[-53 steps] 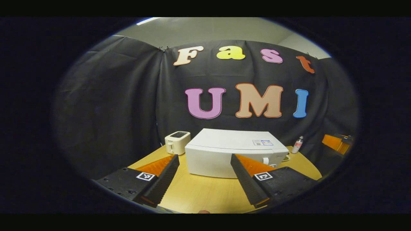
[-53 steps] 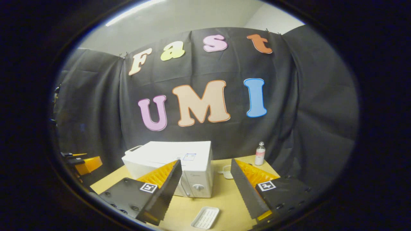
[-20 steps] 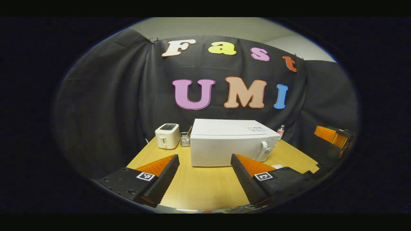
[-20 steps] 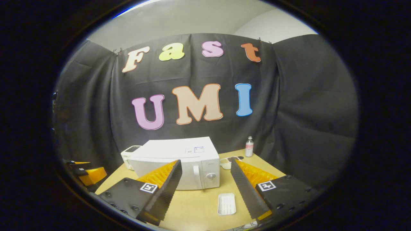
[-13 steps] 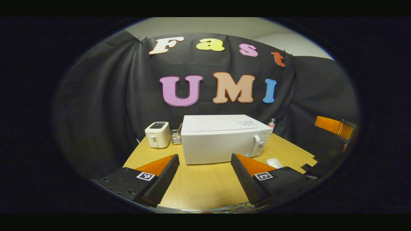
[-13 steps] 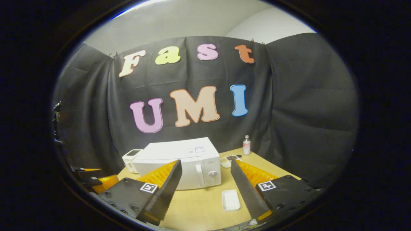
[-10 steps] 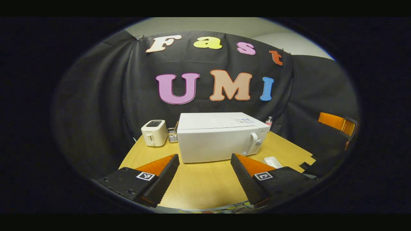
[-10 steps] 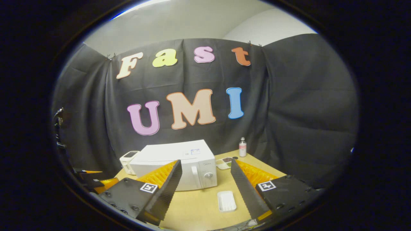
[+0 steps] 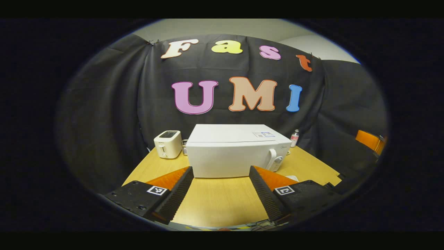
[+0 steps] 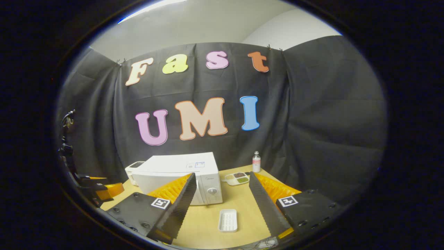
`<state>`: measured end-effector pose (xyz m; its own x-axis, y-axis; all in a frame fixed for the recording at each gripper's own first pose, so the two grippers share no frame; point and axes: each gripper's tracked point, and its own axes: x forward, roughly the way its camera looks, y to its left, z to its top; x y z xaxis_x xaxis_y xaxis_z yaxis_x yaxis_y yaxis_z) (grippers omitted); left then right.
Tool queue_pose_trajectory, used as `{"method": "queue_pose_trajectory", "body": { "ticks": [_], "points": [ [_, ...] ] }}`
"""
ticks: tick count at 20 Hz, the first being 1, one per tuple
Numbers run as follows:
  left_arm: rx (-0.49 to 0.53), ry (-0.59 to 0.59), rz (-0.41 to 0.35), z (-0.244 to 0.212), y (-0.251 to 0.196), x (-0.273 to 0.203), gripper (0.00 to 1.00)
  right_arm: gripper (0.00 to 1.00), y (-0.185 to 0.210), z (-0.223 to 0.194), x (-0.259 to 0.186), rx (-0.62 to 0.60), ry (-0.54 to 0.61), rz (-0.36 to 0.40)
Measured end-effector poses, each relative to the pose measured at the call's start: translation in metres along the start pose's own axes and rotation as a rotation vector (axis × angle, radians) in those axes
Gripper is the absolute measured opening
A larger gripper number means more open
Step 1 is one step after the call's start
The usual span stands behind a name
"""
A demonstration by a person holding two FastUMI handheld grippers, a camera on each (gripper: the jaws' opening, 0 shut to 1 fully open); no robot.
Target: Open the microwave oven with the left hand, put the food in, and close the microwave oven.
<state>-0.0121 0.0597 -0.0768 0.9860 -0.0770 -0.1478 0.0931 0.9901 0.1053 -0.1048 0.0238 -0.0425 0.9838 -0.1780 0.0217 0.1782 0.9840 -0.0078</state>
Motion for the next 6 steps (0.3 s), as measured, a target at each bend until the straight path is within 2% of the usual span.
{"method": "queue_pose_trajectory", "body": {
  "ticks": [4,5,6],
  "points": [
    [-0.053,-0.026,0.087,0.01,-0.033,0.004,0.97,0.97,-0.037,0.005,0.017,0.025,0.01,0.078],
    [-0.065,-0.037,0.101,0.014,-0.042,0.006,0.94,0.92,-0.047,0.006,0.022,0.028,0.006,0.095],
    [-0.074,-0.05,0.113,0.018,-0.053,0.007,0.97,0.92,-0.059,0.009,0.028,0.026,0.0,0.108]
  ]
}}
